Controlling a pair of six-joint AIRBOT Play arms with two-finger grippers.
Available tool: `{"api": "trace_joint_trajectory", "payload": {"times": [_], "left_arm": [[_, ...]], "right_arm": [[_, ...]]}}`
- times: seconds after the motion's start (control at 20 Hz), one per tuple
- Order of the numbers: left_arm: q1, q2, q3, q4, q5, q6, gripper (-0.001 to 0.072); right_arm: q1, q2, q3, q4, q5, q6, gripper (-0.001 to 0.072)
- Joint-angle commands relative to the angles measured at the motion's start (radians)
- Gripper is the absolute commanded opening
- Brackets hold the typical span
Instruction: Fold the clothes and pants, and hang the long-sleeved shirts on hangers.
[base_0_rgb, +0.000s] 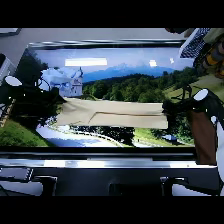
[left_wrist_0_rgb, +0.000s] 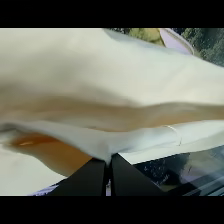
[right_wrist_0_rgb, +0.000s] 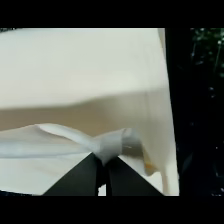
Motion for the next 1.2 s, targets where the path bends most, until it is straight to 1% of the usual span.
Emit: {"api": "trace_joint_trajectory", "payload": {"times": [0.0,0.1,0.15,0.2,0.25,0.3,0.35,0.4,0.45,0.5,0.55,0.6,0.7,0.8,0.85,0.95,1.15], "left_arm": [[-0.012,-0.113,0.109,-0.011,-0.005,-0.025,0.0013],[-0.026,-0.155,0.113,-0.018,-0.006,-0.024,0.0014],[-0.032,-0.173,0.113,-0.018,-0.006,-0.021,0.0016],[-0.036,-0.186,0.113,-0.018,-0.004,-0.021,0.0025],[-0.038,-0.193,0.113,-0.018,0.004,-0.021,0.0148],[-0.037,-0.193,0.114,-0.017,0.010,-0.021,0.0306],[-0.031,-0.190,0.124,-0.017,0.005,-0.021,0.0326],[-0.024,-0.187,0.142,-0.017,-0.014,-0.021,0.0327],[-0.014,-0.182,0.169,-0.013,-0.042,-0.021,0.0327],[-0.006,-0.175,0.196,-0.001,-0.064,-0.021,0.0327],[-0.002,-0.159,0.221,0.022,-0.083,-0.021,0.0326],[0.000,-0.137,0.240,0.055,-0.089,-0.021,0.0326],[0.000,-0.091,0.255,0.117,-0.088,-0.021,0.0327],[0.000,-0.055,0.256,0.143,-0.089,-0.021,0.0327],[0.000,-0.043,0.256,0.145,-0.089,-0.021,0.0327],[0.000,-0.034,0.256,0.145,-0.089,-0.021,0.0327],[-0.003,-0.035,0.256,0.145,-0.085,-0.022,0.0327]], "right_arm": [[0.003,-0.028,0.011,0.005,-0.080,0.014,0.0032],[0.003,-0.063,0.011,0.027,-0.087,0.008,0.0033],[0.003,-0.083,0.011,0.031,-0.087,0.009,0.0055],[0.003,-0.102,0.011,0.031,-0.087,0.009,0.0126],[0.002,-0.112,0.011,0.029,-0.083,0.011,0.0179],[0.001,-0.110,0.014,0.018,-0.069,0.032,0.0259],[0.002,-0.103,0.029,-0.019,-0.037,0.077,0.0363],[0.001,-0.091,0.057,-0.067,0.006,0.113,0.0401],[0.000,-0.080,0.085,-0.105,0.045,0.118,0.0421],[-0.016,-0.078,0.111,-0.109,0.075,0.118,0.0445],[-0.047,-0.079,0.121,-0.072,0.092,0.118,0.0495],[-0.094,-0.082,0.120,-0.005,0.105,0.117,0.0500],[-0.188,-0.113,0.120,0.164,0.135,0.067,0.0562],[-0.253,-0.177,0.120,0.301,0.196,0.008,0.0668],[-0.269,-0.216,0.120,0.354,0.230,-0.022,0.0668],[-0.271,-0.274,0.120,0.390,0.261,-0.073,0.0668],[-0.248,-0.315,0.120,0.389,0.209,-0.107,0.0666]]}}
